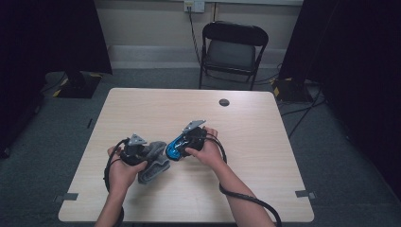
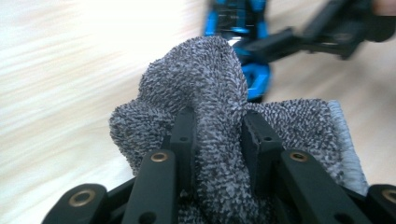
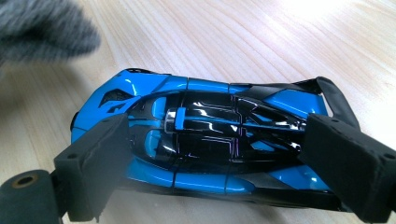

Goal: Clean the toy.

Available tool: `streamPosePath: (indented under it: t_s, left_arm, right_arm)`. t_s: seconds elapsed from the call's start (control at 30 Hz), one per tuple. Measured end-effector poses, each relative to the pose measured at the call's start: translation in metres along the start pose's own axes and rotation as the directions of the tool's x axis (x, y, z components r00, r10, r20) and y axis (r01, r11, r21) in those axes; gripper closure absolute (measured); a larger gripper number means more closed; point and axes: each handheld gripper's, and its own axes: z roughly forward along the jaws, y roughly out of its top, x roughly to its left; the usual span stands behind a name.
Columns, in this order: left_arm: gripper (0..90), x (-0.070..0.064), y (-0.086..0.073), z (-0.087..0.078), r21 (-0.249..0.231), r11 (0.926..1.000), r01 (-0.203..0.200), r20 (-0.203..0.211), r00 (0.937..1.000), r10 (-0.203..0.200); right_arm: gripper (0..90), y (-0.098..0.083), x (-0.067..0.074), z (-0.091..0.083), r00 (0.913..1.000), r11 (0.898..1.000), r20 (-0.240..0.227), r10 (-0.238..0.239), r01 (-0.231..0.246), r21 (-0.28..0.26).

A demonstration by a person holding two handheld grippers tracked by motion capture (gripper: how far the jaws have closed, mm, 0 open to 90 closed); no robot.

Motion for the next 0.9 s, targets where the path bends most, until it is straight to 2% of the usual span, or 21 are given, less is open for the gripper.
streamPosePath:
  t_s: [0.1, 0.2, 0.33, 0.4, 0.47, 0.5, 0.57, 0.67, 0.9]
  left_arm:
    - [68.7, 0.011, -0.002, 0.002, -0.010, 0.9994, 0.033, -0.035, 0.9988, -0.033]
    - [68.6, 0.019, -0.004, 0.007, -0.011, 0.9990, 0.044, -0.080, 0.9958, -0.045]
    - [68.5, 0.021, -0.003, 0.017, -0.003, 0.9994, 0.033, -0.127, 0.9913, -0.033]
    - [68.0, 0.020, -0.003, 0.025, 0.027, 0.9996, 0.012, -0.131, 0.9913, -0.009]
    - [67.6, 0.016, -0.004, 0.034, 0.040, 0.9990, 0.020, -0.122, 0.9924, -0.015]
    - [67.1, 0.014, -0.004, 0.037, 0.051, 0.9986, 0.012, -0.120, 0.9928, -0.006]
    - [66.7, 0.010, -0.006, 0.044, 0.071, 0.9972, -0.025, -0.129, 0.9911, 0.034]
    - [67.4, 0.007, -0.004, 0.044, 0.094, 0.9934, -0.065, -0.137, 0.9875, 0.078]
    - [67.5, -0.007, 0.000, 0.048, 0.105, 0.9902, -0.092, -0.082, 0.9915, 0.101]
  right_arm:
    - [7.8, 0.000, 0.000, 0.000, 1.0000, 1.000, -0.001, -0.001, 0.001, 0.000]
    - [7.8, 0.000, 0.000, 0.000, 1.0000, 1.000, 0.000, -0.001, 0.001, 0.004]
    - [7.8, 0.000, 0.000, 0.000, 1.0000, 1.000, -0.001, 0.000, 0.000, 0.003]
    - [7.8, 0.000, 0.000, 0.000, 1.0000, 1.000, -0.002, 0.000, 0.000, 0.002]
    - [7.8, 0.000, 0.000, 0.000, 1.0000, 1.000, -0.002, 0.000, 0.000, 0.001]
    - [7.8, 0.000, 0.000, 0.000, 1.0000, 1.000, 0.000, 0.000, 0.000, 0.002]
    - [7.8, 0.000, 0.000, 0.000, 1.0000, 1.000, 0.000, 0.000, 0.000, 0.004]
    - [7.8, 0.000, 0.001, 0.000, 1.0000, 1.000, 0.000, 0.000, 0.000, 0.004]
    - [7.8, 0.001, 0.001, 0.000, 1.0000, 1.000, -0.001, 0.002, -0.002, 0.008]
